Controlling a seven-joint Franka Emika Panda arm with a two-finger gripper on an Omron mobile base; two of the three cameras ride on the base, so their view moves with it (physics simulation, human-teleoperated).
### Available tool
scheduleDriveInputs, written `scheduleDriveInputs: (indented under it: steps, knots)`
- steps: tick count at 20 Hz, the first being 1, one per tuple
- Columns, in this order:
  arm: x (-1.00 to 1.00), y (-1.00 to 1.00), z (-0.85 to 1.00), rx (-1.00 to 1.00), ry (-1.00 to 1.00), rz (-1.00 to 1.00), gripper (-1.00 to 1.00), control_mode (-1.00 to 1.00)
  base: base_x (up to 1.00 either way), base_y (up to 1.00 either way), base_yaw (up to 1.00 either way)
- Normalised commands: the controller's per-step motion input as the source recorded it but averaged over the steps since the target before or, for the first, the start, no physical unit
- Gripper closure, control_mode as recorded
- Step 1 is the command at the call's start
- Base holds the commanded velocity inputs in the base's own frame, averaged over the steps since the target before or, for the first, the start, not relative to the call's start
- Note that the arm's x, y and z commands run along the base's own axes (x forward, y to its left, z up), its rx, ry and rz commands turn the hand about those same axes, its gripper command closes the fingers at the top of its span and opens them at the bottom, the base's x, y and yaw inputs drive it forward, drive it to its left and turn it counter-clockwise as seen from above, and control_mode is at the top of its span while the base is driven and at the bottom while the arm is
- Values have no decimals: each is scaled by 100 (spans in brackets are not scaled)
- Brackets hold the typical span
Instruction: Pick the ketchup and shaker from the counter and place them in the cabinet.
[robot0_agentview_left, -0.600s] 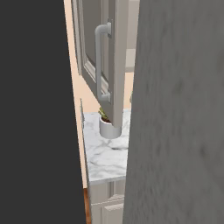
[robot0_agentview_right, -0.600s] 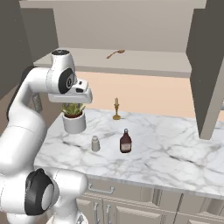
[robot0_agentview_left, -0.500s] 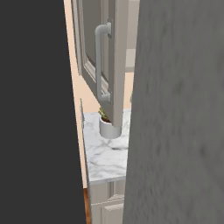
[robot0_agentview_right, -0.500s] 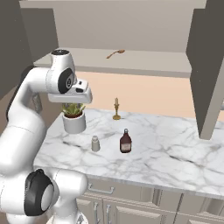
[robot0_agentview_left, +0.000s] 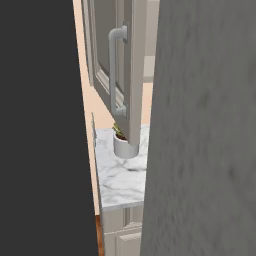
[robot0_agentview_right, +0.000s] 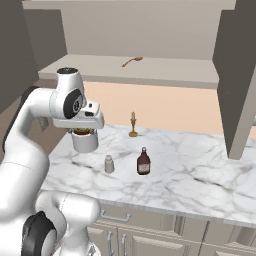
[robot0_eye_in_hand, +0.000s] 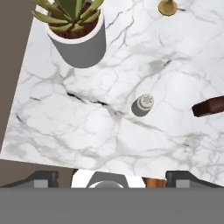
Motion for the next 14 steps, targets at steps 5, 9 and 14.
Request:
scheduleDriveInputs:
  steps: [5,9,14]
  knots:
    - [0,-21,-52,0,7,0,-100,-100,0,0,0]
    - [0,-15,-38,0,1,0,-100,-100,0,0,0]
    - [4,-17,-28,0,0,0,-100,-100,0,0,0]
